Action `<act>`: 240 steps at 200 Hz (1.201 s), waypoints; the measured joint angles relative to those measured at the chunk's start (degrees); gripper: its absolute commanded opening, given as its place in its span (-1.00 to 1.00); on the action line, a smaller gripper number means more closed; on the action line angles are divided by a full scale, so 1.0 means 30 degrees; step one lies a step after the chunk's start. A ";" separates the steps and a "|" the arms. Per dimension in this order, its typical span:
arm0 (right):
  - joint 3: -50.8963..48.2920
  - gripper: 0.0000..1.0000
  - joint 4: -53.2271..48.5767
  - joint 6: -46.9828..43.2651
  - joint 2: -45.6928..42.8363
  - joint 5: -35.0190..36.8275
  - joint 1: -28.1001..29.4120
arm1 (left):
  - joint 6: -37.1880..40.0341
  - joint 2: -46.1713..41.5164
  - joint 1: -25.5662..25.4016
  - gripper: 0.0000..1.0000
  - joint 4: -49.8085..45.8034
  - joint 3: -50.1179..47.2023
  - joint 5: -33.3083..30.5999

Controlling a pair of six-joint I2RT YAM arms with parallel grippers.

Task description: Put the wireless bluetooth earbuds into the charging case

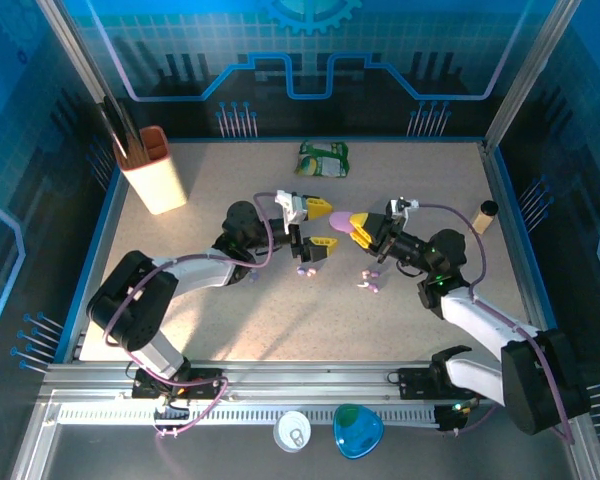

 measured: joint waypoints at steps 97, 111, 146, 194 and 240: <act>0.0000 -0.81 0.1027 0.0576 0.0648 0.0656 0.0984 | -0.1421 0.2543 0.0066 0.19 0.4481 0.1122 0.2667; 0.0000 -0.81 0.1049 0.0576 0.0656 0.0648 0.1042 | -0.1457 0.2543 0.0102 0.18 0.4714 0.1122 0.2834; 0.0007 -0.82 0.1020 0.0561 0.0648 0.0648 0.1056 | -0.1450 0.2543 0.0131 0.12 0.5042 0.1122 0.3024; 0.0015 -0.80 0.0896 0.0554 0.0656 0.0678 0.1071 | -0.1457 0.2543 0.0131 -0.15 0.5289 0.1122 0.3177; 0.0117 -0.79 0.0867 0.0539 0.0656 0.0845 0.1158 | -0.1472 0.2535 0.0204 -0.31 0.5421 0.1122 0.3242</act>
